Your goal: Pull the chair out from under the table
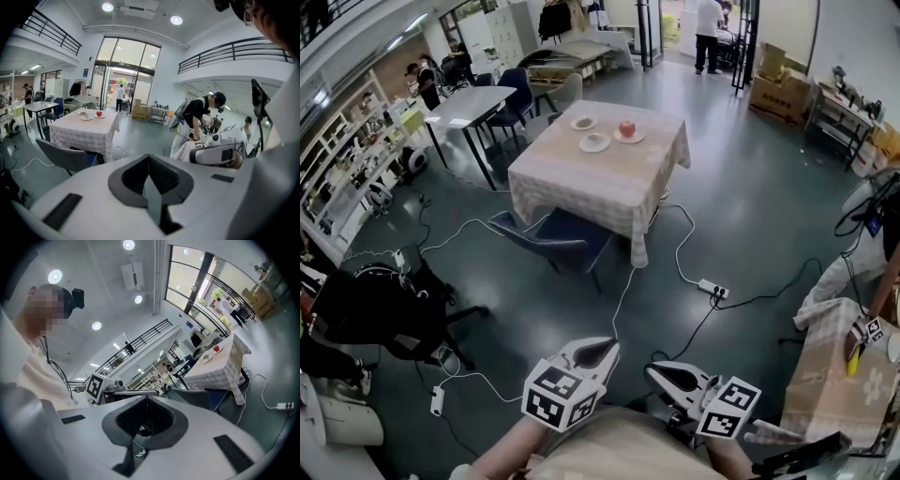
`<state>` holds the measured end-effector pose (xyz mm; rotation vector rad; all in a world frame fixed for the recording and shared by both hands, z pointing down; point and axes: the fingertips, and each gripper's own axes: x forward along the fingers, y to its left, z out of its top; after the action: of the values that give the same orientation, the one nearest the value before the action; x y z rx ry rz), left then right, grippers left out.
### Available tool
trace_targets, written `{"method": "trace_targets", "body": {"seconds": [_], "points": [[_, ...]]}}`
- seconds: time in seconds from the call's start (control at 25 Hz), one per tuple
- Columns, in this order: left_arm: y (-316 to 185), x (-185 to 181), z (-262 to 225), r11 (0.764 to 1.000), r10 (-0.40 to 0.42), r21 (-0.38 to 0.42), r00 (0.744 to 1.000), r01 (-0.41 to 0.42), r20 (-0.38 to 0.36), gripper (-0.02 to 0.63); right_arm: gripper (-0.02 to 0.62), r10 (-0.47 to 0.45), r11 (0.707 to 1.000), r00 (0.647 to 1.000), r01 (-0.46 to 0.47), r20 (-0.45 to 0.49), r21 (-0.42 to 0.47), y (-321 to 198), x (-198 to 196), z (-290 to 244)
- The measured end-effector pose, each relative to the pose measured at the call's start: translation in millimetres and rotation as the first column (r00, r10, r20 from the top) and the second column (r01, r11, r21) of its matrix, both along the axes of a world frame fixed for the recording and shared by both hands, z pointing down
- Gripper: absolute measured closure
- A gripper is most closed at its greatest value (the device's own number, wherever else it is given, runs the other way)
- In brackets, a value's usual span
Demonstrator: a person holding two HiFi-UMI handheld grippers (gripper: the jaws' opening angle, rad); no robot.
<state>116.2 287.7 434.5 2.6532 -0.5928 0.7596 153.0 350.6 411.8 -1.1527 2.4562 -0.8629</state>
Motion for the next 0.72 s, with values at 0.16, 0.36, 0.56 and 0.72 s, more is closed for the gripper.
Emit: {"method": "trace_targets", "body": {"seconds": [0.16,0.36,0.56,0.72], "points": [[-17.0,-5.0,10.1,1.0,0.017,-0.014,1.0,-0.017,-0.001,0.6,0.586,0.044,0.999,0.999,-0.044,-0.01,-0.019,-15.1,3.6,6.7],[-53.0,-22.7,20.4,0.999,0.002,-0.037,1.0,-0.003,-0.022,0.6,0.586,0.055,0.996,0.998,-0.057,-0.038,-0.065,-43.5,-6.9,14.6],[-108.1,-50.1,22.0,0.994,-0.061,-0.098,0.995,0.053,-0.085,0.6,0.584,0.002,0.994,0.992,-0.015,-0.122,-0.106,-87.2,-35.2,14.9],[-155.1,-79.2,20.2,0.993,-0.072,-0.103,0.991,0.06,-0.114,0.6,0.586,-0.043,0.994,0.972,0.018,-0.233,-0.11,-133.2,-70.9,10.7]]}}
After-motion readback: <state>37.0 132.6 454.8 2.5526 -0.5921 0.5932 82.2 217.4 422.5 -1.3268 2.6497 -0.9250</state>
